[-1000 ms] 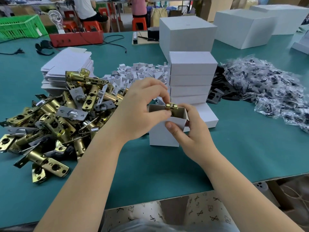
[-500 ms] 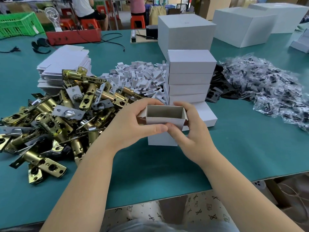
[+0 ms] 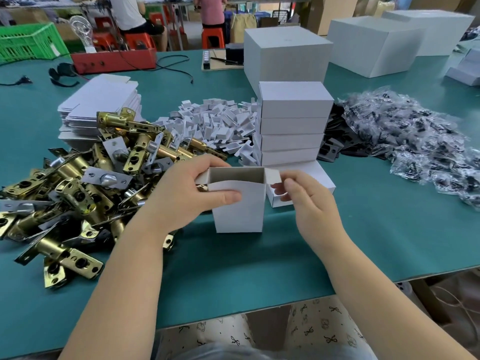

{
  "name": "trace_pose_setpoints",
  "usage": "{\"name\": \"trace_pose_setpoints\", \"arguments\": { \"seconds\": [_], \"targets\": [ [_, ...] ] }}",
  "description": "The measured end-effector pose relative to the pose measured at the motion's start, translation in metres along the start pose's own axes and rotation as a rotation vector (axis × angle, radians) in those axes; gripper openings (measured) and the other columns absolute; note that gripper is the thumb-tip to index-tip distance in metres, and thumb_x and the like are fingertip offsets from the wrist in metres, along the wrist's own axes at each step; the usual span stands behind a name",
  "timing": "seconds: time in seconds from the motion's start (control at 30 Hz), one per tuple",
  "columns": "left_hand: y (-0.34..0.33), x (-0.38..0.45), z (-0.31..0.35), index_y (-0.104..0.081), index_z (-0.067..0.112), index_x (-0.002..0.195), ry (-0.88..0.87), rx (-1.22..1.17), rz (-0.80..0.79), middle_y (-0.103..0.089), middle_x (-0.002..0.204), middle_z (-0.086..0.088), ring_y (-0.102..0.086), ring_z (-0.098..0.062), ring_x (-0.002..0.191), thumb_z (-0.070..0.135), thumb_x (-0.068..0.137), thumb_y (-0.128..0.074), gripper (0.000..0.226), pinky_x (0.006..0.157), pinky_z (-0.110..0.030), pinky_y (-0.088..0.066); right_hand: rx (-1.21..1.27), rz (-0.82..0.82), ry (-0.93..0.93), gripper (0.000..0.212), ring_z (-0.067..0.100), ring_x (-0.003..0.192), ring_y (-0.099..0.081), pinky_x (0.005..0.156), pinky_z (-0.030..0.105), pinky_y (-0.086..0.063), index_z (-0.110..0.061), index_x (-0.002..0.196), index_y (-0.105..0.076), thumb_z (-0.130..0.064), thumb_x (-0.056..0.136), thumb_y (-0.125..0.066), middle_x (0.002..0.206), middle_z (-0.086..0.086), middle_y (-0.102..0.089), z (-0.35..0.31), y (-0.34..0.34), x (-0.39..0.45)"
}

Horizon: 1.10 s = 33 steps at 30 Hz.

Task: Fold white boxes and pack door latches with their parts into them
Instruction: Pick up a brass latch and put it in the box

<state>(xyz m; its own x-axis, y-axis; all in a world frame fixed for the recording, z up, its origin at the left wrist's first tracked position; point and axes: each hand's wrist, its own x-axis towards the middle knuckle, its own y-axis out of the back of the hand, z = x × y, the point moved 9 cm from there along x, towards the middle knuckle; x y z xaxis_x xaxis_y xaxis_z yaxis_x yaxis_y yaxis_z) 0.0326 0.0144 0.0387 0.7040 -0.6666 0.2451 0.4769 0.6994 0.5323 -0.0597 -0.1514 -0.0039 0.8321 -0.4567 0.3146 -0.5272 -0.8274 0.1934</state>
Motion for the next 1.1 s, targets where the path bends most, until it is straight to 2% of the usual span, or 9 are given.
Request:
{"name": "trace_pose_setpoints", "arguments": {
  "seconds": [0.13, 0.2, 0.3, 0.4, 0.5, 0.67, 0.87, 1.0, 1.1],
  "targets": [
    [0.005, -0.001, -0.004, -0.066, 0.045, 0.092, 0.021, -0.043, -0.039, -0.07, 0.089, 0.02, -0.065, 0.001, 0.077, 0.057, 0.051, -0.079, 0.045, 0.062, -0.011, -0.047, -0.418, -0.169, 0.062, 0.026, 0.0, 0.08, -0.051, 0.074, 0.016, -0.038, -0.009, 0.102, -0.069, -0.001, 0.092, -0.046, 0.102, -0.01, -0.059, -0.003, -0.018, 0.008],
    [0.004, -0.001, -0.005, -0.068, 0.042, 0.089, 0.026, -0.089, -0.06, -0.071, 0.086, 0.016, -0.064, 0.001, 0.073, 0.053, 0.05, -0.082, 0.043, 0.062, -0.014, -0.049, -0.731, -0.192, 0.272, 0.025, 0.019, 0.094, -0.054, 0.078, 0.028, -0.043, -0.001, 0.104, -0.07, 0.004, 0.086, -0.054, 0.111, 0.004, -0.064, -0.025, -0.03, 0.016],
    [-0.002, -0.003, -0.003, -0.068, 0.039, 0.088, 0.028, -0.123, -0.116, -0.07, 0.081, 0.015, -0.063, 0.002, 0.07, 0.041, 0.053, -0.087, 0.04, 0.058, -0.014, -0.049, -0.988, -0.262, 0.605, 0.029, 0.04, 0.09, -0.059, 0.077, 0.043, -0.051, -0.001, 0.099, -0.072, 0.007, 0.072, -0.066, 0.104, 0.015, -0.069, -0.053, -0.05, 0.02],
    [-0.004, -0.003, -0.003, -0.068, 0.037, 0.088, 0.035, -0.146, -0.13, -0.069, 0.079, 0.016, -0.061, 0.004, 0.068, 0.032, 0.056, -0.088, 0.038, 0.055, -0.012, -0.048, -1.221, -0.435, 0.464, 0.038, 0.031, 0.11, -0.047, 0.076, 0.035, -0.039, -0.012, 0.125, -0.055, -0.01, 0.087, -0.054, 0.127, 0.006, -0.053, -0.035, -0.066, 0.039],
    [-0.005, -0.003, -0.005, -0.067, 0.039, 0.088, 0.052, -0.171, -0.145, -0.069, 0.083, 0.013, -0.063, 0.0, 0.073, 0.043, 0.051, -0.085, 0.041, 0.06, -0.015, -0.049, -1.294, -0.565, 0.242, 0.036, 0.03, 0.099, -0.055, 0.05, 0.029, -0.028, -0.01, 0.127, -0.044, -0.013, 0.092, -0.05, 0.129, 0.009, -0.042, -0.011, -0.079, 0.056],
    [-0.01, -0.004, -0.007, -0.068, 0.038, 0.09, 0.06, -0.194, -0.194, -0.071, 0.09, 0.009, -0.067, -0.008, 0.082, 0.045, 0.052, -0.084, 0.042, 0.067, -0.019, -0.053, -1.422, -0.648, 0.076, 0.028, 0.031, 0.094, -0.055, 0.067, 0.036, -0.038, -0.006, 0.121, -0.054, -0.011, 0.098, -0.039, 0.128, 0.014, -0.044, 0.004, -0.089, 0.075],
    [-0.011, -0.003, -0.006, -0.067, 0.037, 0.092, 0.06, -0.196, -0.193, -0.071, 0.091, 0.009, -0.067, -0.006, 0.082, 0.045, 0.053, -0.082, 0.043, 0.065, -0.017, -0.051, -1.469, -0.585, 0.04, 0.028, 0.024, 0.078, -0.042, 0.064, 0.033, -0.036, -0.009, 0.115, -0.06, -0.009, 0.096, -0.039, 0.123, 0.011, -0.045, 0.008, -0.093, 0.082],
    [-0.01, -0.004, -0.006, -0.067, 0.036, 0.092, 0.056, -0.206, -0.177, -0.07, 0.089, 0.009, -0.065, -0.003, 0.078, 0.045, 0.053, -0.081, 0.043, 0.063, -0.014, -0.05, -1.362, -0.491, 0.011, 0.03, 0.026, 0.079, -0.044, 0.067, 0.034, -0.036, -0.007, 0.12, -0.058, -0.014, 0.097, -0.04, 0.122, 0.011, -0.044, 0.007, -0.089, 0.085],
    [-0.01, -0.003, -0.004, -0.067, 0.033, 0.093, 0.038, -0.182, -0.167, -0.07, 0.088, 0.008, -0.064, -0.004, 0.078, 0.042, 0.054, -0.083, 0.043, 0.064, -0.015, -0.051, -1.09, -0.351, 0.107, 0.03, 0.027, 0.1, -0.055, 0.072, 0.032, -0.039, -0.012, 0.118, -0.063, -0.023, 0.098, -0.043, 0.125, 0.003, -0.05, -0.002, -0.077, 0.082]
  ]
}}
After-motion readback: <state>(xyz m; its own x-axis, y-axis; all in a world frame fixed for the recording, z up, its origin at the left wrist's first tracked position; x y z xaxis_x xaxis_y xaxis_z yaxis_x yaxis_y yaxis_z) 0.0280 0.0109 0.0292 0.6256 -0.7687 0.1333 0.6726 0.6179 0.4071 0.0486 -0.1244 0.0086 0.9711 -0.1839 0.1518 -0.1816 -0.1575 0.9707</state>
